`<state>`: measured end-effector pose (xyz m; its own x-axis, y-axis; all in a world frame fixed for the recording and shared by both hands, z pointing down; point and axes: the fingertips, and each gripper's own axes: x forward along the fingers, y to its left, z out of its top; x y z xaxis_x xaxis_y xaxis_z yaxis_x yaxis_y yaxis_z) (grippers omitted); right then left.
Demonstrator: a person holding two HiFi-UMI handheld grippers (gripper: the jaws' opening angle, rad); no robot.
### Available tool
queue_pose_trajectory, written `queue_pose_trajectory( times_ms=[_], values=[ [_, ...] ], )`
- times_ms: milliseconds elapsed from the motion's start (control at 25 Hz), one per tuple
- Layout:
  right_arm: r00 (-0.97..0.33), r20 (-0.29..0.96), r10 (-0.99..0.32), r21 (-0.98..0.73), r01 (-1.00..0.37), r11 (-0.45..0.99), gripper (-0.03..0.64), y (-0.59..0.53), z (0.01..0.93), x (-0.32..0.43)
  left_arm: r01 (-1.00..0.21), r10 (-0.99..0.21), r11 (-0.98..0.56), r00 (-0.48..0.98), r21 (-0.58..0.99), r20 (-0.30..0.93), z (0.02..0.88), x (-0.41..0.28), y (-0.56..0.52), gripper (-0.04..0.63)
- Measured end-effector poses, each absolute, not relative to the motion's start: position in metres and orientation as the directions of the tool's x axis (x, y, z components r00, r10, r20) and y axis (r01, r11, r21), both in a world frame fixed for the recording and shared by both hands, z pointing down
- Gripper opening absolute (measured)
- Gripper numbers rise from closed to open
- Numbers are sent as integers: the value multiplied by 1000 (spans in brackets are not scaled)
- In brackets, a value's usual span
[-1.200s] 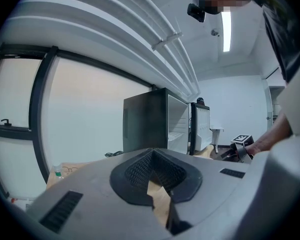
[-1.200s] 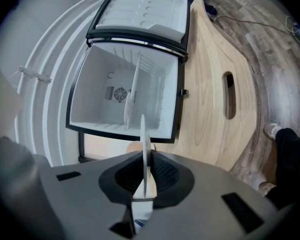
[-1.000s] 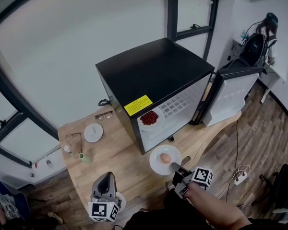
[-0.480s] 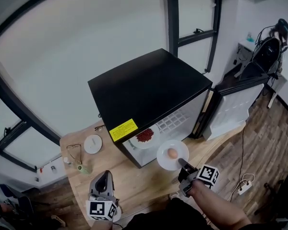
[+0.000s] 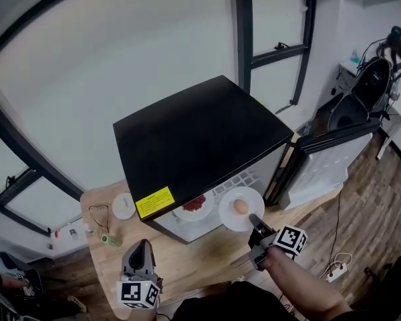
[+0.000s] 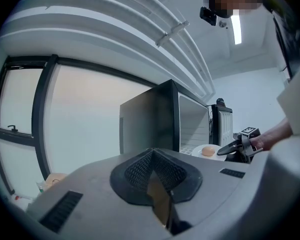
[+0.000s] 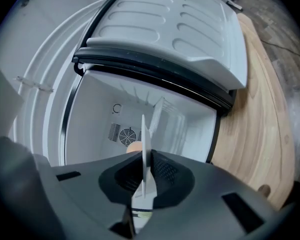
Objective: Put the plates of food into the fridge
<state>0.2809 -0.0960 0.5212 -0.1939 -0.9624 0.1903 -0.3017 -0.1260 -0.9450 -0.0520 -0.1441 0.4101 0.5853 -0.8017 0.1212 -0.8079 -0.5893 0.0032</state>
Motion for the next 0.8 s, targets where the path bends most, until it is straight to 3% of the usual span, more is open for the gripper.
queue_pose_trajectory(
  times_ms=[800],
  values=[
    [-204, 230, -952, -915, -380, -139, 38, -182, 512, 308, -881, -868, -472, 471, 33, 157, 430, -44, -145, 5]
  ],
)
